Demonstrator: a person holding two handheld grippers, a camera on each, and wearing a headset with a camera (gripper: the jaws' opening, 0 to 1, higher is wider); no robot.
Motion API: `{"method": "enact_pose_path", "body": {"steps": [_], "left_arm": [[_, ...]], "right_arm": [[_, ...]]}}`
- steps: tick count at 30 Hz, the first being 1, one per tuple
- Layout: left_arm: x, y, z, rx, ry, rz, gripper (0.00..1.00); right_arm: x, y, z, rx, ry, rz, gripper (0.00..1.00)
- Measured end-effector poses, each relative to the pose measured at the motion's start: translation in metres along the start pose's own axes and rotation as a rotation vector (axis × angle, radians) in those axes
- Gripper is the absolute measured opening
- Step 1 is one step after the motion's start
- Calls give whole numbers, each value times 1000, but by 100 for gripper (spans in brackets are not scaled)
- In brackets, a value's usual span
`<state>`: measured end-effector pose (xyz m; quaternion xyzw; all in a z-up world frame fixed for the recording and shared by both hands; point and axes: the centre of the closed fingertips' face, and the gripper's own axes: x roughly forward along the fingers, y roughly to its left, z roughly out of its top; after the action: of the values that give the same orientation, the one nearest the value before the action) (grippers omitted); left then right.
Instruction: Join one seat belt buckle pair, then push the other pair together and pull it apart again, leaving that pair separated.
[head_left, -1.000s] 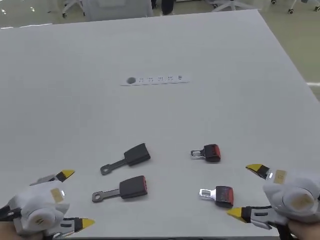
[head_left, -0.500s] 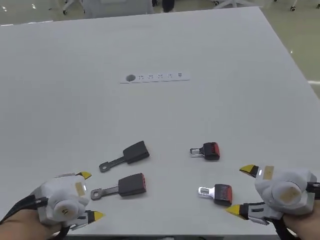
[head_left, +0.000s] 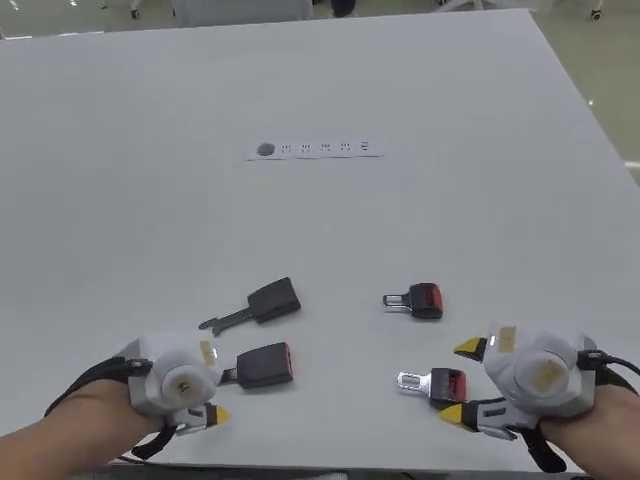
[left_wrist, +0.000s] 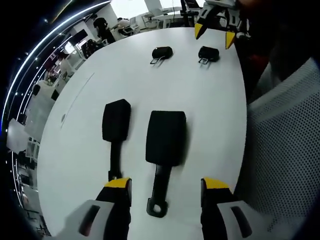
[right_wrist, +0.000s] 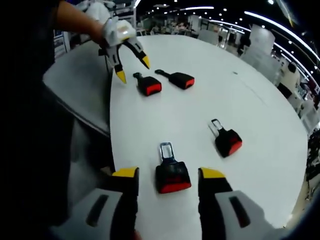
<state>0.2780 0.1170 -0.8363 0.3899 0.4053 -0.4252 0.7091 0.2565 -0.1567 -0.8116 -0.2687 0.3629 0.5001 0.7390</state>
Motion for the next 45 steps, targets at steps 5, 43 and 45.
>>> {"method": "enact_pose_path", "body": {"steps": [5, 43, 45], "left_arm": [[8, 6, 12, 13, 7, -20, 53], [31, -6, 33, 275, 53, -257, 34], [31, -8, 33, 333, 75, -269, 34]], "right_arm": [[8, -2, -2, -29, 18, 19, 49], [29, -2, -25, -137, 135, 199, 33], [30, -2, -24, -149, 136, 211, 33]]}}
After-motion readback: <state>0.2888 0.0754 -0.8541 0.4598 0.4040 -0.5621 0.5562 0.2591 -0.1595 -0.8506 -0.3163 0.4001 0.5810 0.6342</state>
